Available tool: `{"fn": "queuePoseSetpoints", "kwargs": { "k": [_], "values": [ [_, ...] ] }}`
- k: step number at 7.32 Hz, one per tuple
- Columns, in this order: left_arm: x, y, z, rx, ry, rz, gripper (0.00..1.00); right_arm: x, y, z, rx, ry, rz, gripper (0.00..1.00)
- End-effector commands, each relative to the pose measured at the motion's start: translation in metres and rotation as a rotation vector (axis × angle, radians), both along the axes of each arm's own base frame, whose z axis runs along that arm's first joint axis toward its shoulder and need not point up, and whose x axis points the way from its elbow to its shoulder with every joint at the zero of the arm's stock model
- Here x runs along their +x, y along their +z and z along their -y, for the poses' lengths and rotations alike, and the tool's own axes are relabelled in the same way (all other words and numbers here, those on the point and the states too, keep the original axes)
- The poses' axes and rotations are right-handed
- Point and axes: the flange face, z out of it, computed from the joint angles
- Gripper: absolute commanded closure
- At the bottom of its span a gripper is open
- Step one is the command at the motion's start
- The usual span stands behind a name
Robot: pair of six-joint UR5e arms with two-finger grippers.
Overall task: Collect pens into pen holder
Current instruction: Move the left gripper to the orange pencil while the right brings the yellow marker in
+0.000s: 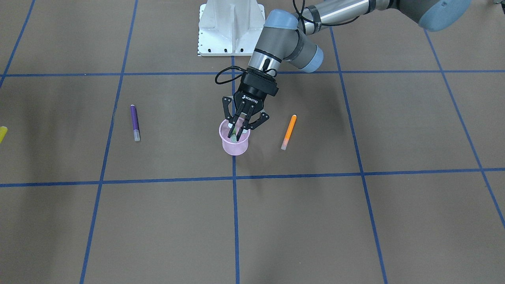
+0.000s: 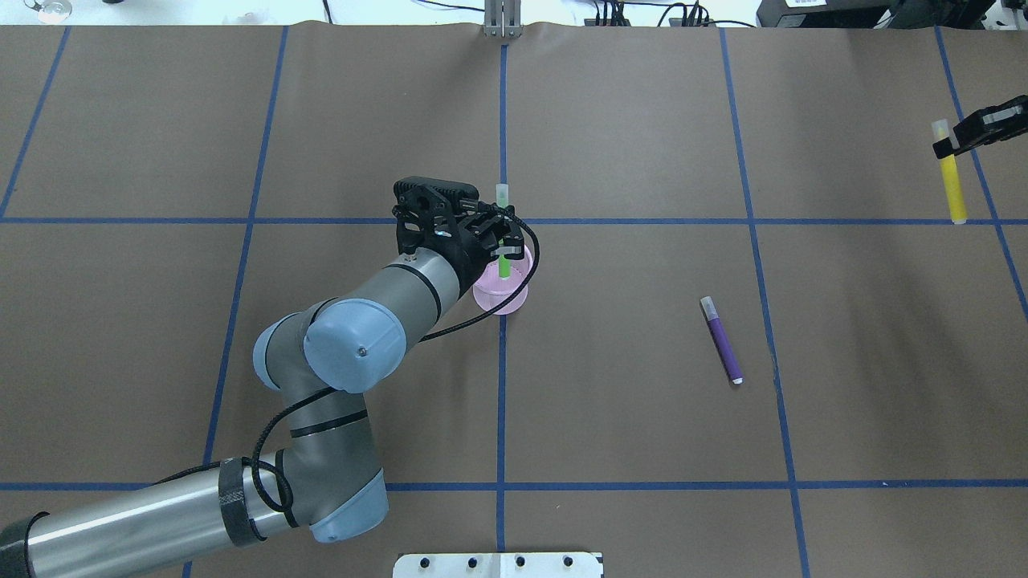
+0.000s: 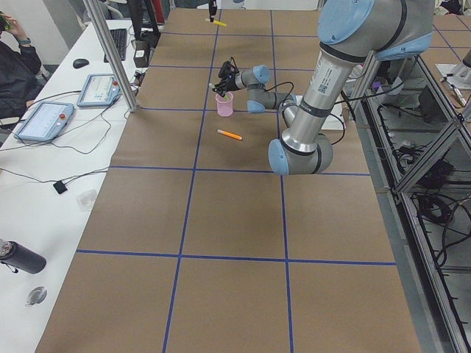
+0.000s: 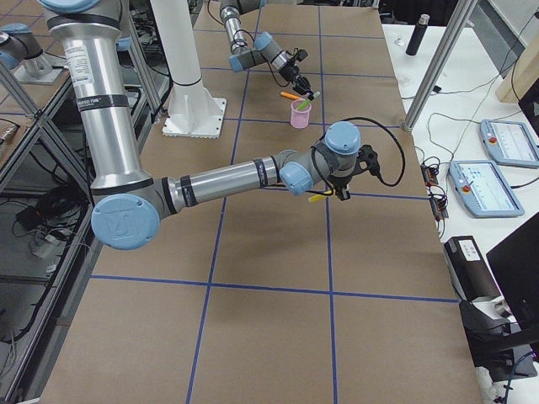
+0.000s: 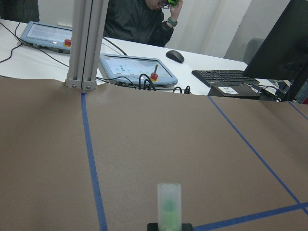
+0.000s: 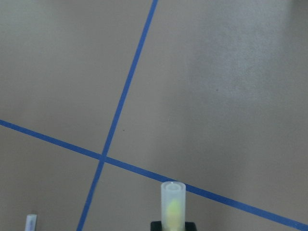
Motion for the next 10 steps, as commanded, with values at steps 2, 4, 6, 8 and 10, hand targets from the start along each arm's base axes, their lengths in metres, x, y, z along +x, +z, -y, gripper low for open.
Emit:
{"fn": "queuePoseSetpoints", "kwargs": {
  "k": [2, 4, 6, 8, 10],
  "values": [
    [-0.016, -0.003, -0.013, 0.001, 0.059, -0.016, 0.01, -0.016, -0.05, 0.0, 0.184, 0.009, 0.032, 1.0],
    [-0.055, 0.021, -0.013, -0.042, 0.184, 0.026, 0.01, -0.057, -0.084, -0.006, 0.218, 0.122, 0.121, 1.0],
    [-0.106, 0.03, 0.039, -0.246, 0.345, 0.163, 0.01, -0.131, -0.115, -0.031, 0.269, 0.228, 0.203, 1.0],
    [-0.113, 0.062, 0.054, -0.377, 0.428, 0.242, 0.01, -0.188, -0.155, -0.053, 0.319, 0.258, 0.244, 1.0],
    [-0.085, 0.098, 0.06, -0.446, 0.439, 0.307, 0.01, -0.234, -0.178, -0.073, 0.373, 0.294, 0.254, 1.0]
  ]
}}
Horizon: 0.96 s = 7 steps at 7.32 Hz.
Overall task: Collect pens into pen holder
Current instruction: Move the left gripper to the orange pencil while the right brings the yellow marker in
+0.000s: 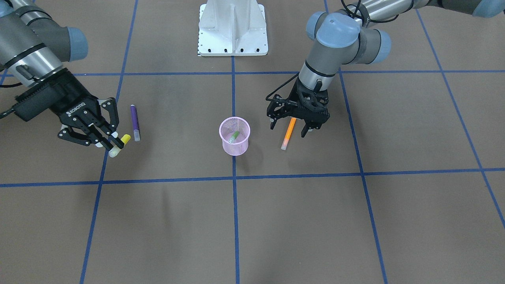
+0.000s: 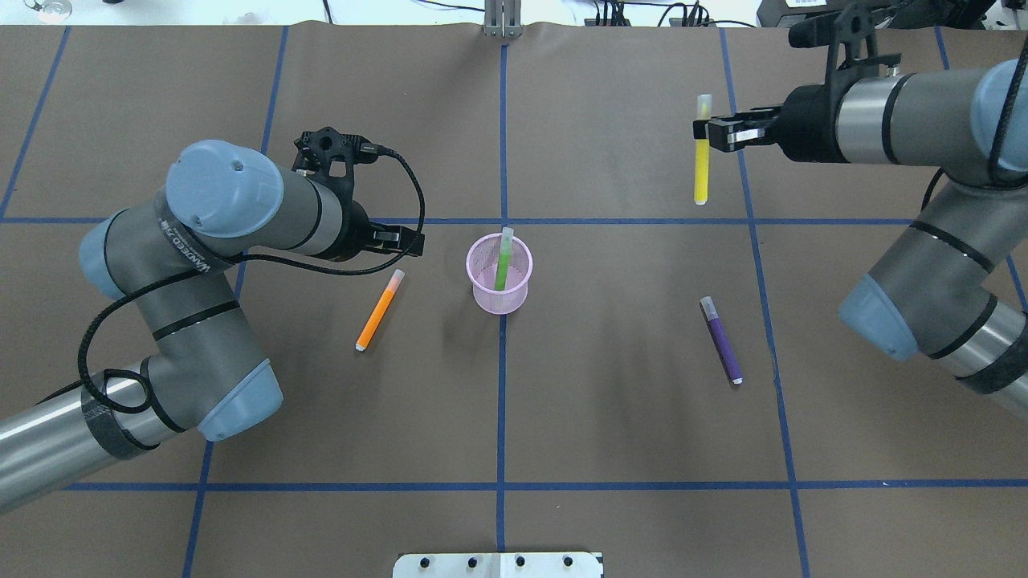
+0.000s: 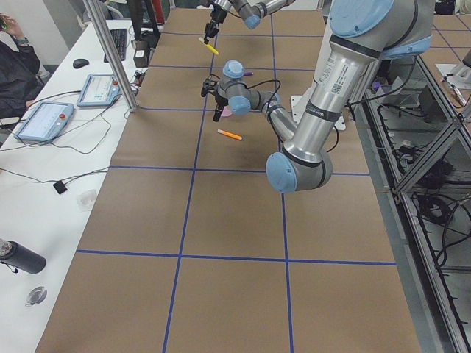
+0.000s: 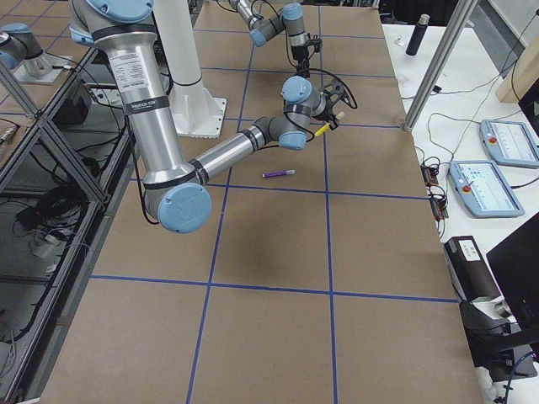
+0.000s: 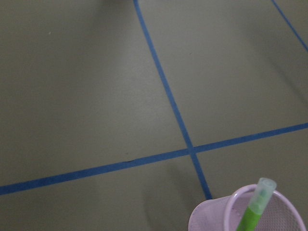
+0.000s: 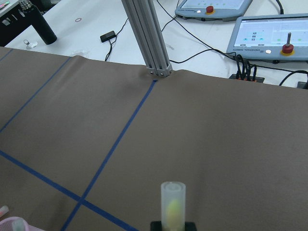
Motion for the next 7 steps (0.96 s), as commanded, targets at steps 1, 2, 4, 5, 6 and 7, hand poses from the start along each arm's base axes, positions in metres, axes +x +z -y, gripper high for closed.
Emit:
{"fn": "queuePoseSetpoints", "kwargs": {
  "k": [1, 2, 4, 5, 6, 7],
  "values": [
    [0.04, 0.036, -0.005, -0.052, 0.046, 0.073, 0.01, -0.044, -0.021, -0.021, 0.044, 0.045, 0.013, 1.0],
    [0.051, 0.039, -0.005, -0.062, 0.056, 0.085, 0.02, -0.061, -0.027, -0.03, 0.055, 0.058, 0.016, 1.0],
    [0.066, 0.044, -0.015, -0.067, 0.078, 0.096, 0.08, -0.071, -0.033, -0.034, 0.066, 0.078, 0.02, 1.0],
    [0.069, 0.047, -0.017, -0.071, 0.083, 0.103, 0.18, -0.073, -0.033, -0.035, 0.066, 0.075, 0.02, 1.0],
    [0.069, 0.047, -0.017, -0.07, 0.085, 0.102, 0.28, -0.073, -0.033, -0.035, 0.065, 0.075, 0.019, 1.0],
    [0.069, 0.046, -0.017, -0.068, 0.086, 0.101, 0.41, -0.074, -0.032, -0.035, 0.065, 0.073, 0.018, 1.0]
  ]
}}
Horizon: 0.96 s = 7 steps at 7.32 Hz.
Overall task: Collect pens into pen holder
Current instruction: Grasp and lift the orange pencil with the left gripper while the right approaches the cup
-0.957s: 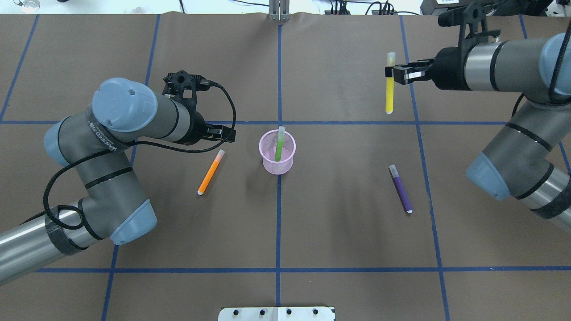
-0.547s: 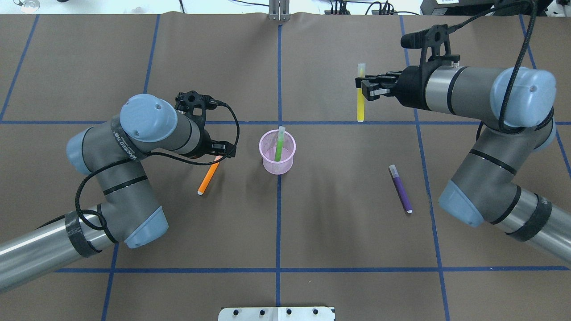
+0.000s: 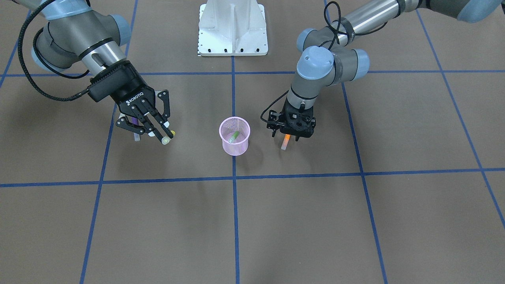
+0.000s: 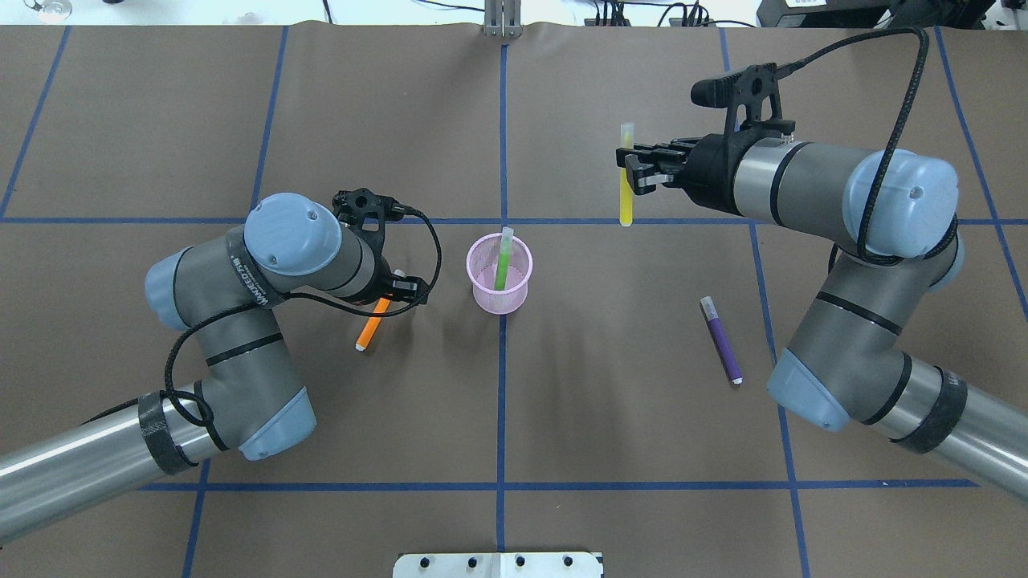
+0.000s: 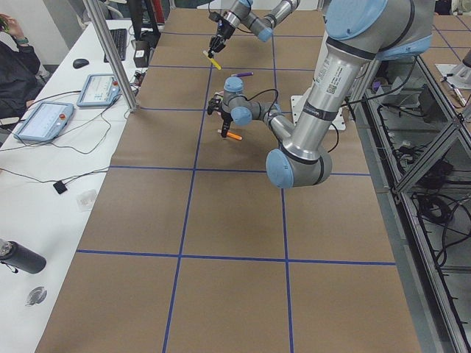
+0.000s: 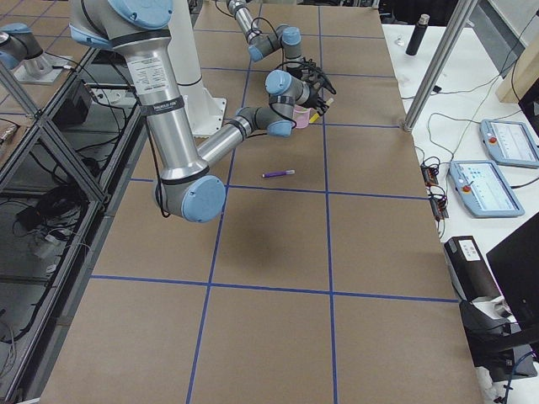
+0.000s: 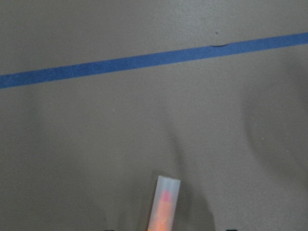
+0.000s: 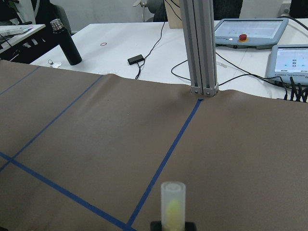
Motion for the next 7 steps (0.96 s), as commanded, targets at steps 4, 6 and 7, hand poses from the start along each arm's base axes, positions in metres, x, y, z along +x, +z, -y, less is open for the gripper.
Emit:
{"fn": "queuePoseSetpoints", "kwargs": {
  "k": [4, 6, 7],
  "values": [
    [-0.001, 0.001, 0.0, 0.017, 0.015, 0.008, 1.0, -0.002, 0.0, -0.001, 0.0, -0.003, 0.0, 1.0],
    [-0.01, -0.008, 0.001, 0.018, 0.008, 0.008, 1.0, -0.003, -0.004, -0.001, 0.004, -0.003, 0.005, 1.0],
    [-0.028, -0.022, 0.011, 0.031, -0.016, -0.013, 1.0, -0.005, -0.014, -0.001, 0.013, -0.002, 0.019, 1.0]
  ]
}}
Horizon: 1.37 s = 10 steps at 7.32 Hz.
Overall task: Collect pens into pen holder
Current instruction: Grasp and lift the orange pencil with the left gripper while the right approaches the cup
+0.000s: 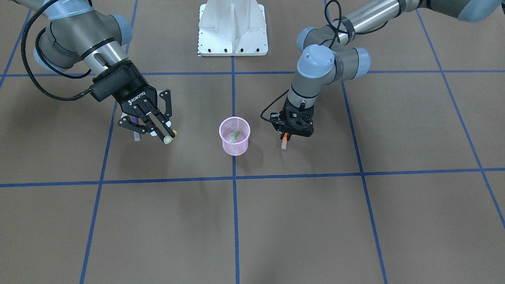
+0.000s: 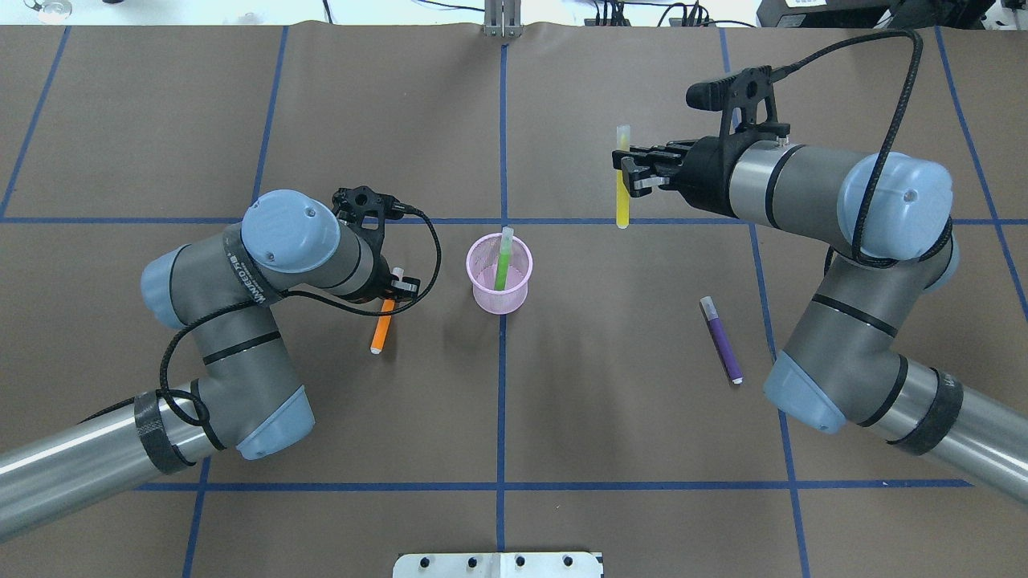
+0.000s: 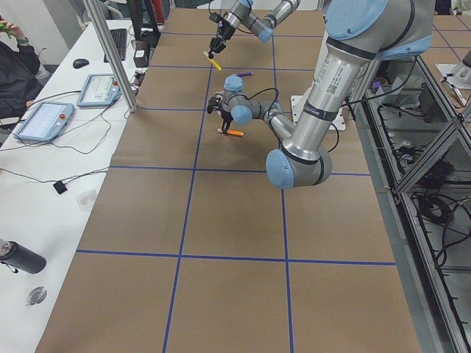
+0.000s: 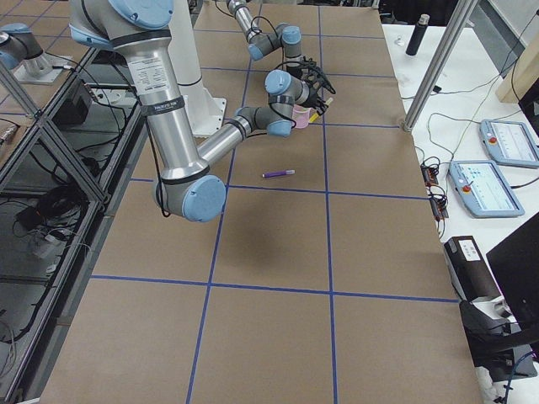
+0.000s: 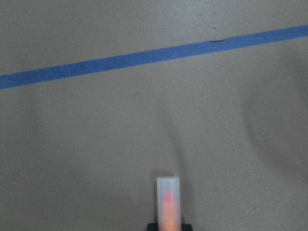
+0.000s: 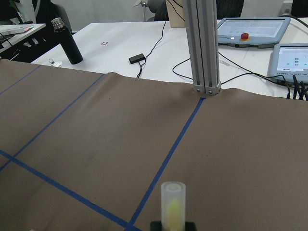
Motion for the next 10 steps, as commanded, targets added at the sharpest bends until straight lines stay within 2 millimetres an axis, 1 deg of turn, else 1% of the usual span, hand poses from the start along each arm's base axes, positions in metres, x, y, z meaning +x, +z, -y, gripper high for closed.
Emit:
{"fn": "queuePoseSetpoints", "kwargs": {
  "k": [1, 2, 3, 4, 5, 6, 7, 8, 9, 10],
  "values": [
    [-0.044, -0.017, 0.028, -0.022, -0.018, -0.047, 1.0, -0.011, -0.022, 0.0, 0.005, 0.014, 0.037, 1.0],
    [-0.067, -0.018, 0.046, -0.011, 0.012, -0.062, 1.0, -0.025, -0.03, -0.007, 0.01, 0.053, 0.052, 1.0],
    [-0.082, -0.02, 0.057, 0.028, 0.026, -0.062, 1.0, -0.046, -0.04, -0.014, 0.017, 0.08, 0.054, 1.0],
    [-0.091, -0.021, 0.064, 0.028, 0.013, -0.065, 1.0, -0.071, -0.052, -0.016, 0.016, 0.121, 0.069, 1.0],
    [-0.102, -0.021, 0.07, 0.017, 0.016, -0.076, 1.0, -0.09, -0.06, -0.012, 0.009, 0.148, 0.074, 1.0],
    [-0.107, -0.019, 0.074, 0.023, 0.02, -0.076, 1.0, -0.1, -0.071, -0.012, 0.01, 0.144, 0.087, 1.0],
    [-0.113, -0.018, 0.08, 0.027, 0.014, -0.073, 1.0, -0.109, -0.074, -0.021, 0.008, 0.143, 0.095, 1.0],
    [-0.12, -0.017, 0.084, 0.036, 0.011, -0.069, 1.0, -0.123, -0.075, -0.035, 0.008, 0.139, 0.093, 1.0],
    [-0.127, -0.015, 0.089, 0.036, 0.0, -0.066, 1.0, -0.131, -0.074, -0.045, 0.008, 0.123, 0.096, 1.0],
    [-0.129, -0.012, 0.091, 0.035, -0.003, -0.062, 1.0, -0.141, -0.074, -0.058, 0.007, 0.098, 0.094, 1.0]
  ]
}}
